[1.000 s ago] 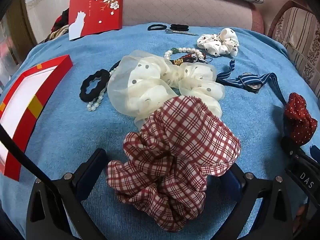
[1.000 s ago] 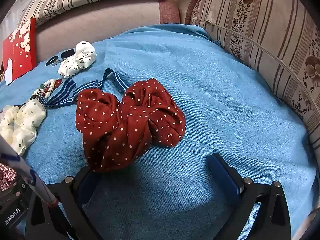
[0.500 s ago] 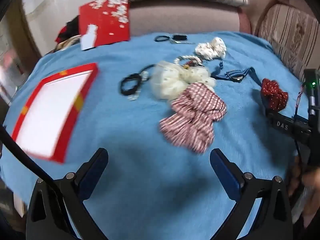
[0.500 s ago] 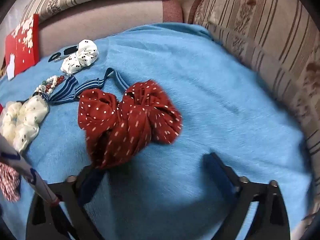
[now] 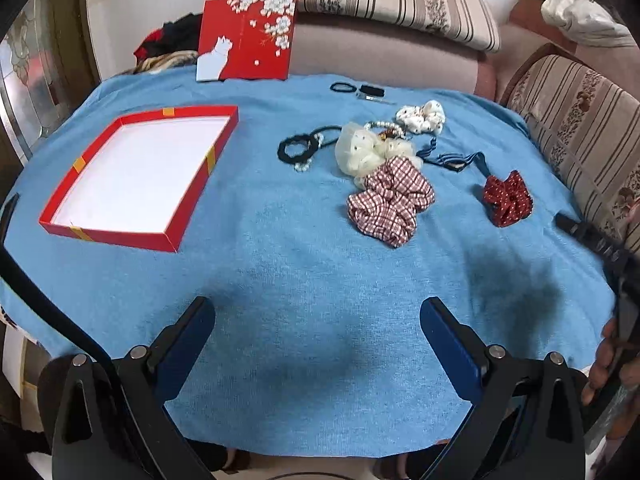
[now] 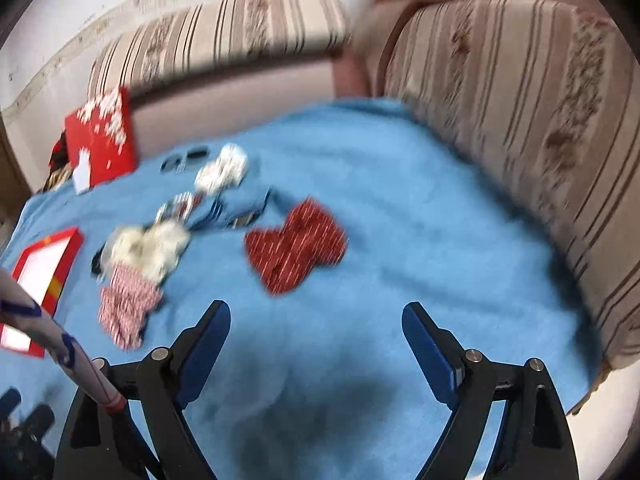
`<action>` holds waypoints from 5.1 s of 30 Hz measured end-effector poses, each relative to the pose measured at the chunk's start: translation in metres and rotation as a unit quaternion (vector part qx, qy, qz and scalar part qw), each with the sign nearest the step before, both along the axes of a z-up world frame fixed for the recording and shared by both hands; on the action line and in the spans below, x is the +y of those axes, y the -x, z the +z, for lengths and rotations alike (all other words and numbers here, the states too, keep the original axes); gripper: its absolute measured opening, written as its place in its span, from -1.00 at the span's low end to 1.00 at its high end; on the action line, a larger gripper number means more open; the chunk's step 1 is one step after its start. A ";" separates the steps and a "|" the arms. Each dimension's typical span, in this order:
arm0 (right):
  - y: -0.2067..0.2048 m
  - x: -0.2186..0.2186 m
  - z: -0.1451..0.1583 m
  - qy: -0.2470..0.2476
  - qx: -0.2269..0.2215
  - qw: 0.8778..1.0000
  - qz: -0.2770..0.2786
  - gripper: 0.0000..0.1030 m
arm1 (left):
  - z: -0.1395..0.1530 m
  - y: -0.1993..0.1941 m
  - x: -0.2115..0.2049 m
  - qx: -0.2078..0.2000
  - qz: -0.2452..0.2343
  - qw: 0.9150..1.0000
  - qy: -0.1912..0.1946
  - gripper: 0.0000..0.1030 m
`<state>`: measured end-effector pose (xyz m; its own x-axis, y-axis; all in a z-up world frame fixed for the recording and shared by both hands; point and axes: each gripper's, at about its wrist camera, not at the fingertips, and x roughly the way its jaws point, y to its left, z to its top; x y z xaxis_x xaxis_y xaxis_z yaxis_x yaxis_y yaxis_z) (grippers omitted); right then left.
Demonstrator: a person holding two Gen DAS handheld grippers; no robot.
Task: Organize jewelry
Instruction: 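Move both grippers toward the plaid and red dotted scrunchies, then grasp the red-white plaid scrunchie with the left gripper while the right grasps the red dotted scrunchie, then carry both held scrunchies over the red-rimmed white box, then open the left gripper over the box while the right gripper releases its scrunchie, then move both grippers back toward the remaining scrunchies on the cloth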
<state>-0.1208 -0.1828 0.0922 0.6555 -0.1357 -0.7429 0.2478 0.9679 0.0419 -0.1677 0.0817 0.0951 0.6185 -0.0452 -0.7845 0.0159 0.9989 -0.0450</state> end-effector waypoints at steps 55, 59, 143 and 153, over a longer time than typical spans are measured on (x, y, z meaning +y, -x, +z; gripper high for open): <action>-0.118 -0.045 -0.071 -0.126 0.051 0.990 0.023 -0.68 | -0.069 -0.157 -0.063 0.116 -0.109 0.986 0.058 -0.75; -0.109 -0.039 -0.060 -0.129 0.041 0.990 0.034 -0.79 | -0.046 -0.141 -0.052 0.099 -0.102 0.987 0.077 -0.76; -0.202 0.345 -0.060 -0.031 0.101 0.946 0.307 -0.81 | -0.039 -0.281 0.290 0.090 0.133 0.983 0.091 0.06; -0.167 0.317 -0.022 -0.058 0.062 0.945 0.315 -0.57 | 0.011 -0.225 0.269 0.045 0.133 0.989 0.040 0.06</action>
